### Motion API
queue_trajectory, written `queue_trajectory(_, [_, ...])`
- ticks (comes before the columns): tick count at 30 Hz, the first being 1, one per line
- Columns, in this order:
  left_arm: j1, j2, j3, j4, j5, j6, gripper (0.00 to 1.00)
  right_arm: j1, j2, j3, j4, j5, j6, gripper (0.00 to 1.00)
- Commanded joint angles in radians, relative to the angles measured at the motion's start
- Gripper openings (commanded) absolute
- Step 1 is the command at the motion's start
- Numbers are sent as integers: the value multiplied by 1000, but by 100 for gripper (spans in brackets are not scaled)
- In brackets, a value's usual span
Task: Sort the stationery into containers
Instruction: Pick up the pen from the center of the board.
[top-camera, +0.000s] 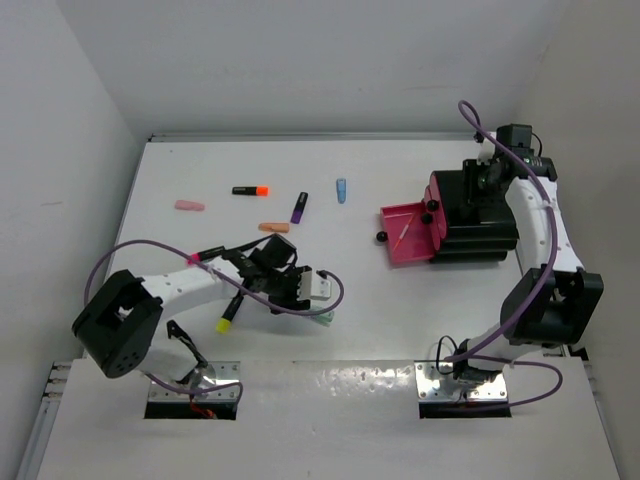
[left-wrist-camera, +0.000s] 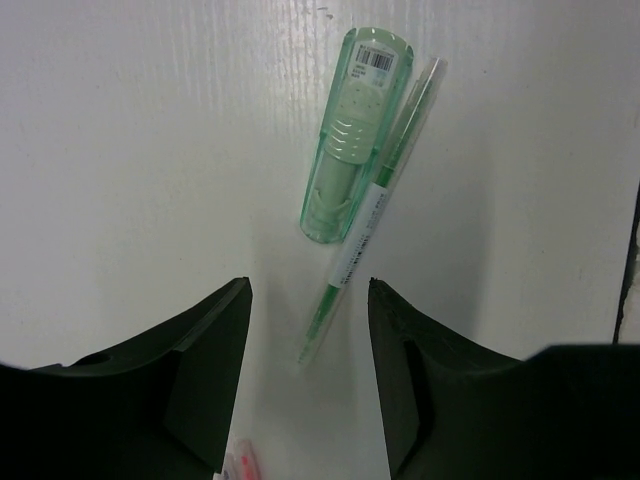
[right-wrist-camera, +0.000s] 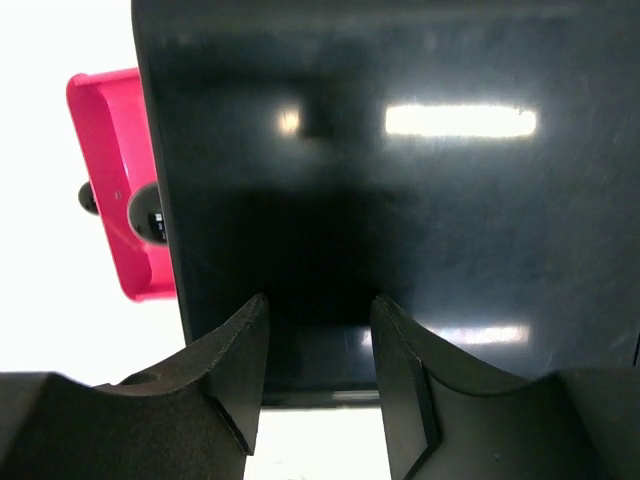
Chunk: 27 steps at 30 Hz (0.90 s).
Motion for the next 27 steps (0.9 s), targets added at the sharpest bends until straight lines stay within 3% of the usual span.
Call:
queue_trajectory(1, [-25,19,-20,61,-37,56,57,4,1,-40,19,17,-5,44])
queue_trajectory(13, [-106,70,-101,119,-74,119,52,4,-5,-68,13,10,-3,44])
queue_trajectory(21, [-180,24,-155,104,-79,101,38,5,-1,-57,8,8,-2,44])
queue_trajectory(27, [-226,-4,-153,58,-77,84,18,5,-1,-59,8,8,0,44])
